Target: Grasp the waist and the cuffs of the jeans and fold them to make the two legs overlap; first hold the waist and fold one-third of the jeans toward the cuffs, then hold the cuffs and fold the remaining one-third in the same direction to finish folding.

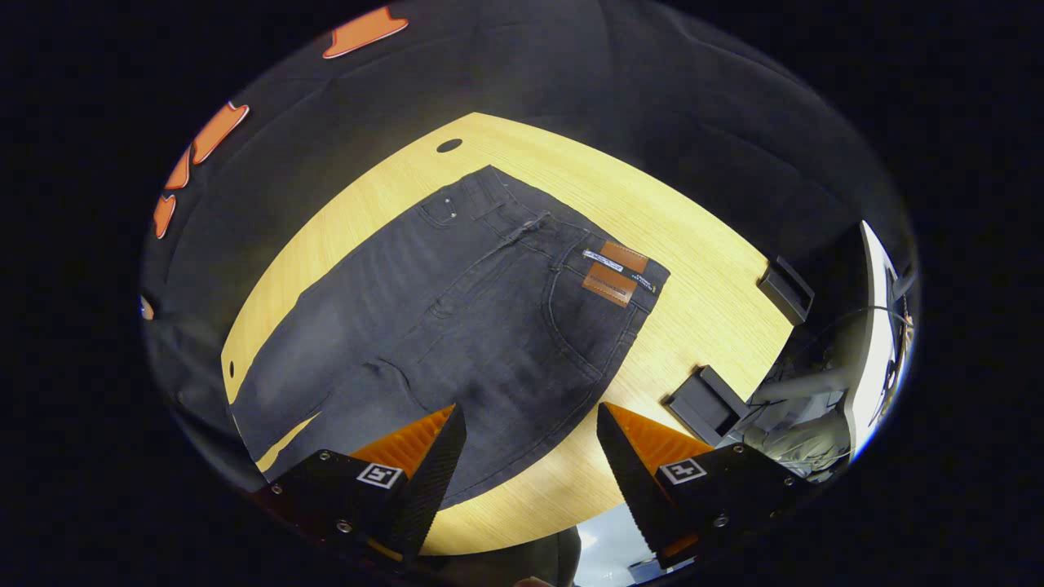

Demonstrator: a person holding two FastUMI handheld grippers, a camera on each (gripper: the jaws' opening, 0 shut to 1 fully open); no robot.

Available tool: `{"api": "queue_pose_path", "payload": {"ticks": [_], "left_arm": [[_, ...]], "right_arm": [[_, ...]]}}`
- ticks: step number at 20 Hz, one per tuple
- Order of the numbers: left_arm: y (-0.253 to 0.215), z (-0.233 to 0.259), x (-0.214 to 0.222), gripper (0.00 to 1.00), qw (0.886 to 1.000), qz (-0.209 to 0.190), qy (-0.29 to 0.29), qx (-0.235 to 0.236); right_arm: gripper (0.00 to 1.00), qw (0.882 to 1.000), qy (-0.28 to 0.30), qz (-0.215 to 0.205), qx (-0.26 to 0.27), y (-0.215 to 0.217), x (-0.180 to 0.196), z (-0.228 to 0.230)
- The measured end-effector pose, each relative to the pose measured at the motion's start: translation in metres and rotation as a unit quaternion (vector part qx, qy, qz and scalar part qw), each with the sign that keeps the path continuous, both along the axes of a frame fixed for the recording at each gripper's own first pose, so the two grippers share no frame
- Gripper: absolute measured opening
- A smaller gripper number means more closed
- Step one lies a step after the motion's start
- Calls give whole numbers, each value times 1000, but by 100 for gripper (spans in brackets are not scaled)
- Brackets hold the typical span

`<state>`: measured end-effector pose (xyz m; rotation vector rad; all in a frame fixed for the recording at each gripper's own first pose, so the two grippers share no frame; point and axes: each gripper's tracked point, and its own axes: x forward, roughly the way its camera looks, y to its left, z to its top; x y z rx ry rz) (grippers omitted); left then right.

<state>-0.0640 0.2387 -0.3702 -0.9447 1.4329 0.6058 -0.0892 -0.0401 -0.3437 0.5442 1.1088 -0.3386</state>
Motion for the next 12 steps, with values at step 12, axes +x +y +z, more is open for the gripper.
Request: {"api": "queue_pose_path", "payload": {"ticks": [12], "left_arm": [[-1, -12, -1, 90, 991, -52, 101, 67]], "right_arm": [[98, 995, 78, -56, 7, -61, 32, -66]]}}
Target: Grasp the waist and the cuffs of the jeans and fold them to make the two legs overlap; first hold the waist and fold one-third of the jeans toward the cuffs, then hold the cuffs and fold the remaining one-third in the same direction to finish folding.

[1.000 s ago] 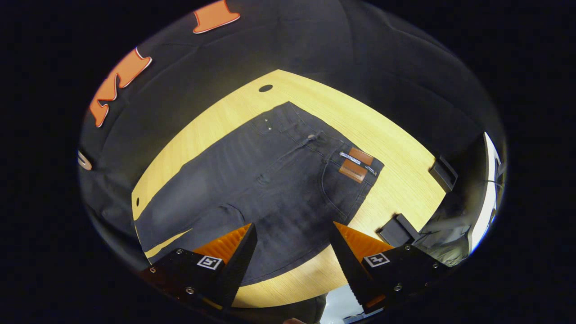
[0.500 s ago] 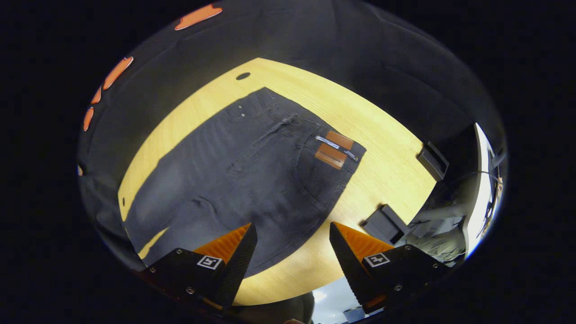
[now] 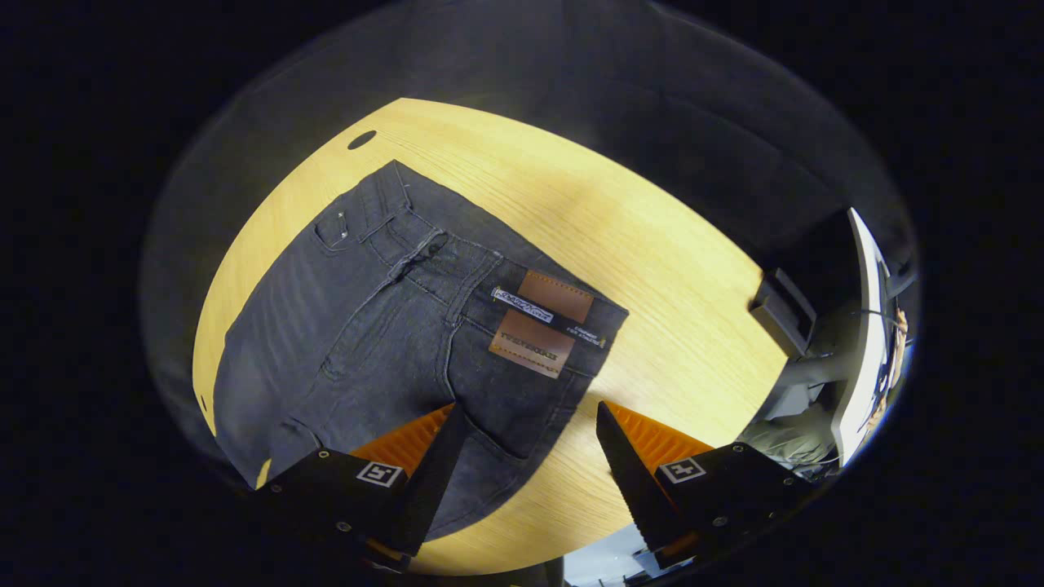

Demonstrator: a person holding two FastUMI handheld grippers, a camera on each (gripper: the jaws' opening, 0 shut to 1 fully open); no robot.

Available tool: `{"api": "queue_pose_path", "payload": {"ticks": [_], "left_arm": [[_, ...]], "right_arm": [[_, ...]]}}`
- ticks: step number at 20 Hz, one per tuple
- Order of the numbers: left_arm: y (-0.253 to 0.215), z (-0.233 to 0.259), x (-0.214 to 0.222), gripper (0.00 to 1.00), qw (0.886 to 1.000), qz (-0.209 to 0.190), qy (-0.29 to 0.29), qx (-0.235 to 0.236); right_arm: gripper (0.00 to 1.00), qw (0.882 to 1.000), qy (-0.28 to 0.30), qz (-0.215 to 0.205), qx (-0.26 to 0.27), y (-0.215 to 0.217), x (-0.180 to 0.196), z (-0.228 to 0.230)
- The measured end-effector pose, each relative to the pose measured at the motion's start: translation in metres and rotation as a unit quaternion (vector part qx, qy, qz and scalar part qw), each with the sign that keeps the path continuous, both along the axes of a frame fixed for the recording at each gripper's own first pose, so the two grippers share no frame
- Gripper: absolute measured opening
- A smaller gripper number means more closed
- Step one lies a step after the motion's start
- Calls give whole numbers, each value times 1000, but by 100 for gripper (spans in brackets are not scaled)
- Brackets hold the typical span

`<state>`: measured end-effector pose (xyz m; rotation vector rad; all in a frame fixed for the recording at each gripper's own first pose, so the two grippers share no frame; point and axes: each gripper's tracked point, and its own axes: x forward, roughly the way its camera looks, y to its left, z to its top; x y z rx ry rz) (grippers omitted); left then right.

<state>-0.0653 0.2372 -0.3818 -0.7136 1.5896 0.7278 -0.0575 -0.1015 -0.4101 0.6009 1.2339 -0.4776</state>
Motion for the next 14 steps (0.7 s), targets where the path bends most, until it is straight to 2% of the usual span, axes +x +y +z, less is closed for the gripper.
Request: {"api": "queue_pose_path", "payload": {"ticks": [1, 2, 3, 4, 5, 6, 7, 8, 9, 10, 11, 12, 14], "left_arm": [[1, 1, 1, 88, 1000, -4, -2, 0], [0, 2, 3, 80, 1000, -8, -4, -2], [0, 1, 4, 63, 1000, -15, -4, -6], [3, 0, 10, 58, 1000, -16, -23, -3], [2, -2, 12, 34, 999, 1, -35, -7], [1, -1, 16, 10, 998, 0, -53, -15], [-5, -10, 18, 6, 996, 15, -81, -27], [-8, 2, 24, 2, 992, 13, -117, -51], [-9, 3, 29, 2, 987, 14, -146, -59], [-12, 2, 35, 2, 984, 10, -166, -69], [-12, 5, 35, 2, 981, 4, -181, -72], [-13, 9, 39, 2, 976, -3, -203, -76], [-15, 25, 48, 2, 968, -23, -240, -71]], "right_arm": [[98, 1000, 29, 5, 8, 5, -8, -12], [97, 1000, 16, -5, -13, -1, 2, -10], [97, 999, 44, -3, 2, 5, -6, -11], [96, 999, 44, -5, 2, 1, -4, -8], [90, 998, 53, -15, 22, 4, -5, -8], [77, 998, 46, -36, 35, 2, -1, -8], [63, 996, 33, -53, 60, 6, 0, -8], [50, 994, 16, -68, 80, 4, 2, -7], [37, 993, -1, -64, 100, 6, 2, -6], [36, 991, -21, -69, 109, 3, 2, -6], [37, 984, -33, -110, 137, -2, 4, 2], [12, 978, -41, -143, 149, 4, 5, -1], [11, 975, -56, -145, 162, 7, 5, -4]]}}
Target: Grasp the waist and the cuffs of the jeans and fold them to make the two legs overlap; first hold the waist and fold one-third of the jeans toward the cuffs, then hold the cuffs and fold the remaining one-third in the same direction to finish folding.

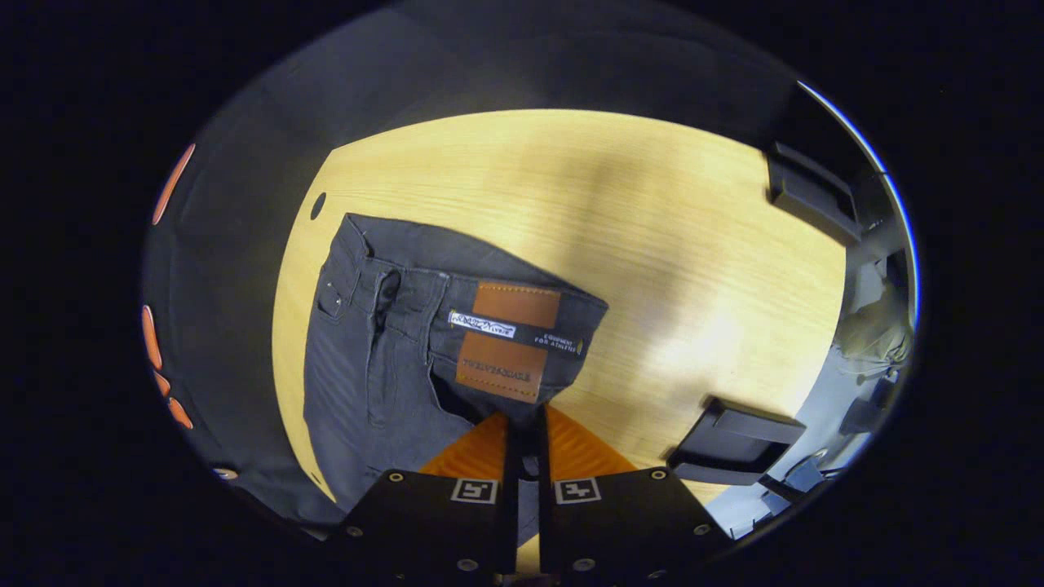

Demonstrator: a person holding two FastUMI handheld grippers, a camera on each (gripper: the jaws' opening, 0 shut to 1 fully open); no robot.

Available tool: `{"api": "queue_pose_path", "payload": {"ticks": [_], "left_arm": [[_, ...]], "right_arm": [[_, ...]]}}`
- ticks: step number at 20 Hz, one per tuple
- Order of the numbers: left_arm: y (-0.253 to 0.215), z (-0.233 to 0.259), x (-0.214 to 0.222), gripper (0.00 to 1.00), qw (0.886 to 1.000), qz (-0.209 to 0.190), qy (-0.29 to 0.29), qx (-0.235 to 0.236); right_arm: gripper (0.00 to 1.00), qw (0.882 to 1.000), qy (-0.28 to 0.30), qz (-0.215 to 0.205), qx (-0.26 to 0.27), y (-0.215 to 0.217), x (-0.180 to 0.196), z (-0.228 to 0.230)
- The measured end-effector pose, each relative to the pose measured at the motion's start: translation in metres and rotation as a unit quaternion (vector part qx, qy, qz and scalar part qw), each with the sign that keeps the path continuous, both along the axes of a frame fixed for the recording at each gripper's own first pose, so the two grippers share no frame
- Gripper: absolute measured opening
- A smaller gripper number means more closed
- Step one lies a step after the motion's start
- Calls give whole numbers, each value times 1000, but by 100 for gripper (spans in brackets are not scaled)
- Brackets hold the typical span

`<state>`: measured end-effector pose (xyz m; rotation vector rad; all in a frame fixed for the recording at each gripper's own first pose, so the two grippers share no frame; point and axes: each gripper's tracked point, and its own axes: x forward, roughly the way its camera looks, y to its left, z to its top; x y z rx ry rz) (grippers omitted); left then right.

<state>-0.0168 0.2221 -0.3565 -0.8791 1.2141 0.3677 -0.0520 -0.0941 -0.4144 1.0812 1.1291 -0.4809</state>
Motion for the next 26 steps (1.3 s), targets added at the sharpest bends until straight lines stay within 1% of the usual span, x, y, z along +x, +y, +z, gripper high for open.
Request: {"api": "queue_pose_path", "payload": {"ticks": [1, 4, 7, 8, 9, 10, 11, 13, 14, 15, 17, 19, 20, 22, 26], "left_arm": [[-2, 10, 3, 2, 1000, -3, -16, 5], [-6, 33, 12, 2, 998, -21, -57, 7], [-10, 50, 29, 2, 996, -25, -86, 1], [-12, 56, 37, 2, 995, -27, -96, -5], [-13, 61, 42, 2, 994, -31, -103, -5], [-13, 62, 49, 2, 994, -40, -106, -4], [-17, 64, 55, 2, 993, -46, -111, -6], [-23, 75, 65, 2, 991, -55, -118, -13], [-25, 85, 75, 2, 990, -56, -130, -16], [-24, 92, 86, 2, 989, -50, -139, -19], [-26, 102, 115, 2, 987, -28, -154, -29], [-22, 104, 137, 2, 987, -29, -158, -27], [-20, 104, 147, 2, 986, -27, -160, -29], [-20, 102, 165, 2, 986, -44, -155, -28], [-35, 90, 208, 2, 985, -77, -154, -22]], "right_arm": [[12, 1000, -14, 8, -2, 0, 1, 6], [11, 998, -56, 11, -4, 0, 15, 31], [10, 996, -90, -3, -3, -2, 25, 46], [10, 996, -93, -19, 1, -2, 24, 52], [10, 995, -95, -32, -3, -5, 34, 51], [5, 996, -91, -13, -3, -1, 30, 49], [4, 996, -92, -9, -1, 1, 29, 52], [5, 993, -116, -25, 1, 5, 46, 68], [5, 992, -123, -24, 7, 8, 49, 78], [5, 992, -125, -21, 5, 9, 56, 86], [5, 988, -151, -13, -5, 9, 77, 106], [5, 986, -164, -16, -3, 12, 100, 126], [5, 986, -167, -14, -10, 11, 111, 130], [4, 986, -166, -2, -17, 17, 132, 135], [5, 987, -163, -1, -19, 27, 167, 143]]}}
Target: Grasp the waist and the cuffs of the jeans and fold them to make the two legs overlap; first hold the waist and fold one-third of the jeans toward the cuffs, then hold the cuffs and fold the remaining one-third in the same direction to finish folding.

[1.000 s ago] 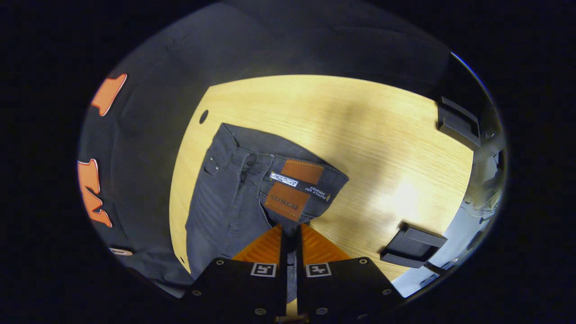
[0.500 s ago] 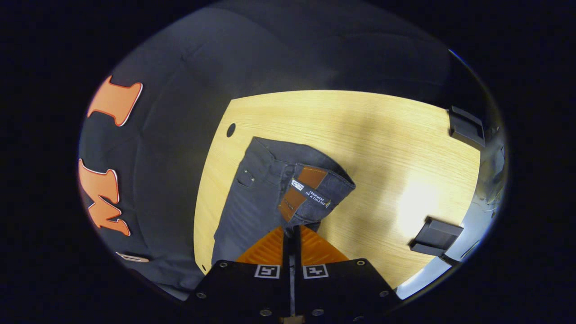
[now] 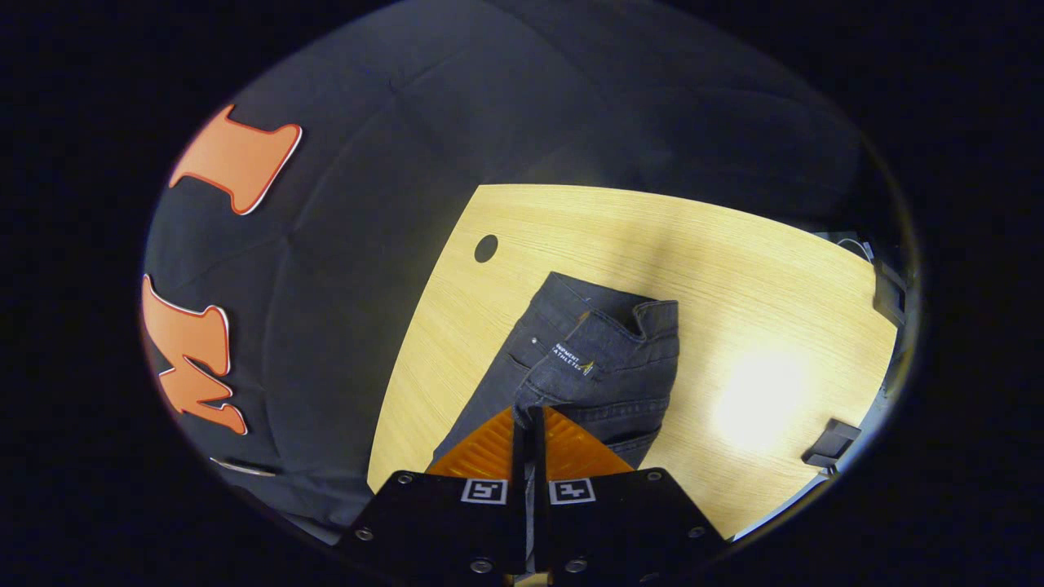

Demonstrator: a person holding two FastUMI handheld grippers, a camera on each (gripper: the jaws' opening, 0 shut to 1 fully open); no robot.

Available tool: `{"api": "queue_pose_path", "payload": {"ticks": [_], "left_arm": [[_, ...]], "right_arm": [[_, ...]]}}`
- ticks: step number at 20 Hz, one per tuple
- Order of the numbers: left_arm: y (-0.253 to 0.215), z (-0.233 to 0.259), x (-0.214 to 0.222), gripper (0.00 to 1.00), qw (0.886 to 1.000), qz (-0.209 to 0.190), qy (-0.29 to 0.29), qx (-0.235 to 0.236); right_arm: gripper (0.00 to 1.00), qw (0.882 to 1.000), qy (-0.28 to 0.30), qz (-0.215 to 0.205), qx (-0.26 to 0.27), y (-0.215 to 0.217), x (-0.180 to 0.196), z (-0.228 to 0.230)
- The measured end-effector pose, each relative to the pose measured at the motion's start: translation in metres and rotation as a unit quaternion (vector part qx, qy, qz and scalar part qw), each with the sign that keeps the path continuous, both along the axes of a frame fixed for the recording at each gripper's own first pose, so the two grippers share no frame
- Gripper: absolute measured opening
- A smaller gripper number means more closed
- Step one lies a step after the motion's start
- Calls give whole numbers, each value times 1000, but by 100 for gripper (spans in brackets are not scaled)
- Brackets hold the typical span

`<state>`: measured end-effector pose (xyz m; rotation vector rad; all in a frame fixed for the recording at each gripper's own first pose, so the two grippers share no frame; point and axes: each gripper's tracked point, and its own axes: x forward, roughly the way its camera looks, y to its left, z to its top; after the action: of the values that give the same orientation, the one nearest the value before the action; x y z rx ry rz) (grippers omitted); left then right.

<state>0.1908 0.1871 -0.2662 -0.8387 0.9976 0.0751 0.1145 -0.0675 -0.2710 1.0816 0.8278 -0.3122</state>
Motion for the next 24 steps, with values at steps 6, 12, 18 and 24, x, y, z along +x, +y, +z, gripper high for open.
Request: {"api": "queue_pose_path", "payload": {"ticks": [6, 12, 18, 24], "left_arm": [[2, -28, 73, 2, 999, -21, 14, 47], [-26, -74, 122, 2, 991, -55, 52, 106], [-20, -76, 118, 53, 979, -100, 75, 159], [-19, -53, 115, 99, 971, -119, 66, 194]], "right_arm": [[5, 1000, 19, -9, 18, -6, 52, -11], [4, 998, 58, 5, 28, 3, 98, -44], [47, 997, 65, 28, 29, 0, 123, -46], [90, 992, 91, 62, -53, -38, 84, -48]]}}
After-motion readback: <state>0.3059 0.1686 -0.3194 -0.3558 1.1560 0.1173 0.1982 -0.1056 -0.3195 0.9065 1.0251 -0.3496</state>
